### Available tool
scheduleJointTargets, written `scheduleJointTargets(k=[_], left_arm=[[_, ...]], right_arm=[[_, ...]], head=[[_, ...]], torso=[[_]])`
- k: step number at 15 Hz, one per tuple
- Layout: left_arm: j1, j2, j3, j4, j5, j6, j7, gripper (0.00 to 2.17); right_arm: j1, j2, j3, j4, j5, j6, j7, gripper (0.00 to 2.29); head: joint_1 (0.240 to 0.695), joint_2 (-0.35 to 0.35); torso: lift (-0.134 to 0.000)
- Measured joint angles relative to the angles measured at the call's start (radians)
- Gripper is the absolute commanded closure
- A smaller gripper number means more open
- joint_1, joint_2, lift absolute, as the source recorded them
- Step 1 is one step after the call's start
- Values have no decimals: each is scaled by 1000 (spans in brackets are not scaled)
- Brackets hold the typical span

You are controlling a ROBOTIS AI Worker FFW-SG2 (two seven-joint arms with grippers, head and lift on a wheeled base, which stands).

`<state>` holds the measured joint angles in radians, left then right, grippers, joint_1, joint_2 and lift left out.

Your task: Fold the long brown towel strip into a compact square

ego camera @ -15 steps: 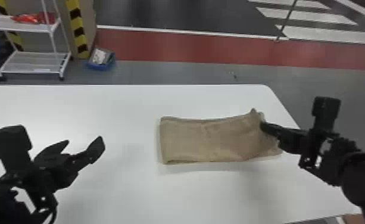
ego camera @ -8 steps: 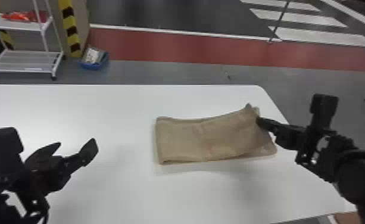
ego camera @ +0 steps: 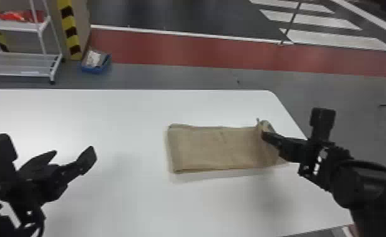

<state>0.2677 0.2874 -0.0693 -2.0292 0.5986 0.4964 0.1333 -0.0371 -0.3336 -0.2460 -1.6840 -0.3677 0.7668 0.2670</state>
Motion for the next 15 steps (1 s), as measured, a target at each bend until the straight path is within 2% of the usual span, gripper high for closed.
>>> scheduleJointTargets(k=[3,7,10,13,14,15], left_arm=[[-10,1,3,11,0,0,0,70],[-14,1,8,23,3,0,-1,73],[-16,0,7,40,2,0,-3,73],[-21,-2,-3,53,1,0,-3,73],[-22,-2,-3,53,1,0,-2,73],[-22,-2,-3,53,1,0,-1,73]], right_arm=[[-5,-5,-23,-24,-10,-9,12,1595],[-2,-18,-103,-56,-61,-29,20,1595],[-19,-30,-105,18,-39,-45,51,1595],[-30,-25,-83,78,-4,-57,53,1548],[-34,-24,-74,85,16,-57,48,1237],[-36,-23,-64,89,45,-57,36,454]], head=[[695,-191],[695,-213],[695,-231],[695,-236],[695,-237],[695,-238]], torso=[[-125],[-125],[-125],[-125],[-125],[-125]])
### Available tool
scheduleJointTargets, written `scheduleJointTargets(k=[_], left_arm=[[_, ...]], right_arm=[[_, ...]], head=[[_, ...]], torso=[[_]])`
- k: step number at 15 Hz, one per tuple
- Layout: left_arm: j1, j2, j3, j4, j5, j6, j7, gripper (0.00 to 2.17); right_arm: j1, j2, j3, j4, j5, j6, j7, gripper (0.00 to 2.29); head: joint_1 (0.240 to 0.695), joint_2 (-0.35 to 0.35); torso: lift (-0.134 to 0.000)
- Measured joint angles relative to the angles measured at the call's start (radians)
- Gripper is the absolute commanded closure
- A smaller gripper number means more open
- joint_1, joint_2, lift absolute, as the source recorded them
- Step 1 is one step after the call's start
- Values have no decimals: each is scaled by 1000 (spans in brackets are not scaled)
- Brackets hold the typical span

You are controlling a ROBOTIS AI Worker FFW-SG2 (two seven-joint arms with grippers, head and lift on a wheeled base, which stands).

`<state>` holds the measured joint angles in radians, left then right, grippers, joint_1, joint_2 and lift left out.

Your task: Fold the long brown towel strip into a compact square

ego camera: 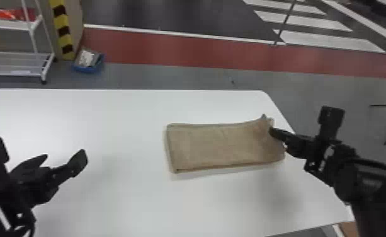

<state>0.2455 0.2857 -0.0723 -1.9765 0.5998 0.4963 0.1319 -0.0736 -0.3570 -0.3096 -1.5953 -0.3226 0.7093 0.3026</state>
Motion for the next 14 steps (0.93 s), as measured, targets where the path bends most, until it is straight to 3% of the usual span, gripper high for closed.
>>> scheduleJointTargets(k=[1,9,11,12,13,14], left_arm=[[0,1,0,-1,0,0,0,73],[-1,3,-5,-6,-1,-3,-6,73],[-6,3,-13,0,-5,-5,-9,73],[-8,3,-15,3,-10,-7,-9,73],[-8,3,-16,6,-19,-13,-9,73],[-6,3,-14,7,-27,-20,-9,76]], right_arm=[[-1,2,5,1,22,-4,-18,-2],[116,20,-118,-101,18,-161,-17,154],[150,18,-126,-114,1,-164,64,849],[169,25,-121,-130,-7,-179,108,1784],[188,39,-107,-155,-9,-195,130,2243],[199,53,-87,-179,-1,-203,135,2243]], head=[[695,-242],[695,-301],[695,-299],[695,-278],[695,-264],[695,-244]], torso=[[-125],[-125],[-125],[-125],[-125],[-125]])
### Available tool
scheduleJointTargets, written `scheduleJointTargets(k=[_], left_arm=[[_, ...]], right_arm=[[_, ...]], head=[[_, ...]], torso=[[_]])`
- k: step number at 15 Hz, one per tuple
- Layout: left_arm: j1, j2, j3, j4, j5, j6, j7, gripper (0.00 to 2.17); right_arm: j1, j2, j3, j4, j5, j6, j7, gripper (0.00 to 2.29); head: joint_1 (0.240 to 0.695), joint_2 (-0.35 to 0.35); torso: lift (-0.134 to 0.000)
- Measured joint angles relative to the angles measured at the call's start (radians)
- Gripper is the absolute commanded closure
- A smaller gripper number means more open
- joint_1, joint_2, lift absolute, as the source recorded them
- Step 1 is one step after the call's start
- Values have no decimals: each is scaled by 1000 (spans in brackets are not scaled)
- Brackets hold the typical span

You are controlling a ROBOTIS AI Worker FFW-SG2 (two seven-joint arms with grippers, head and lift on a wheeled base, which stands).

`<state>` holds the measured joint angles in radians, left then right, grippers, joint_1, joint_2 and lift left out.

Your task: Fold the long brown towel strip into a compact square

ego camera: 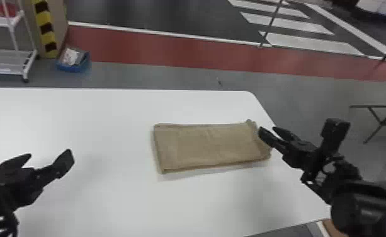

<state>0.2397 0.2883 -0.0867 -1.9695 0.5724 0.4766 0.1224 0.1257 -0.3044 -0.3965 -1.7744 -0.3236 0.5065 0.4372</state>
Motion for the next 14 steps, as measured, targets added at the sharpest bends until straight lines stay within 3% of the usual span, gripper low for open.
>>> scheduleJointTargets(k=[7,14], left_arm=[[43,9,88,-60,-9,-19,-1,87],[50,16,118,-77,-9,-26,-1,87]], right_arm=[[-23,76,273,-51,180,140,-50,2243],[-45,87,362,-47,203,256,-70,2243]], head=[[695,-49],[695,27]], torso=[[-125],[-125]])
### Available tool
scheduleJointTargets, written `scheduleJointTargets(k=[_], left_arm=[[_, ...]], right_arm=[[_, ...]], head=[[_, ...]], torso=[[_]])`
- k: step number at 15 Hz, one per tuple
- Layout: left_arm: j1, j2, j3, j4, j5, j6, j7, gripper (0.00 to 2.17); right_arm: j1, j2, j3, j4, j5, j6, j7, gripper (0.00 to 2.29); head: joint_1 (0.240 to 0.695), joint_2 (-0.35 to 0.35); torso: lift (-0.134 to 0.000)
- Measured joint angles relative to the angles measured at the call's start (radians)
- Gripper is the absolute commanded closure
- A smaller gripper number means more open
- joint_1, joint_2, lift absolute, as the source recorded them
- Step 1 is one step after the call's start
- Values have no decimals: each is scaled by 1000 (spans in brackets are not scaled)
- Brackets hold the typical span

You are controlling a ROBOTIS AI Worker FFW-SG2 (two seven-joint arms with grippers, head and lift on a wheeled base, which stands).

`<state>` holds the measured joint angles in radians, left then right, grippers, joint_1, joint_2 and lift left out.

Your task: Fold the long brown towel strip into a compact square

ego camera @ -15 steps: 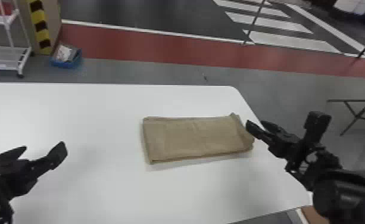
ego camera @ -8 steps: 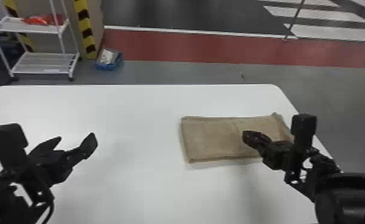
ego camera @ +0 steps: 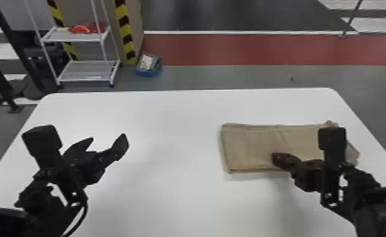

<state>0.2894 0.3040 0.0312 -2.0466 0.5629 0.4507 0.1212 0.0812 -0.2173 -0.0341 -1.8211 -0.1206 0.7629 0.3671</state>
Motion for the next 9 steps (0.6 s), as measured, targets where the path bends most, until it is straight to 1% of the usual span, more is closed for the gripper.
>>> scheduleJointTargets(k=[5,9], left_arm=[[5,1,3,-1,0,-10,0,87],[10,1,12,0,0,-13,0,87]], right_arm=[[-36,29,68,4,-8,9,-13,2243],[-80,58,146,6,-8,41,-30,2243]], head=[[695,71],[695,133]], torso=[[-125],[-125]])
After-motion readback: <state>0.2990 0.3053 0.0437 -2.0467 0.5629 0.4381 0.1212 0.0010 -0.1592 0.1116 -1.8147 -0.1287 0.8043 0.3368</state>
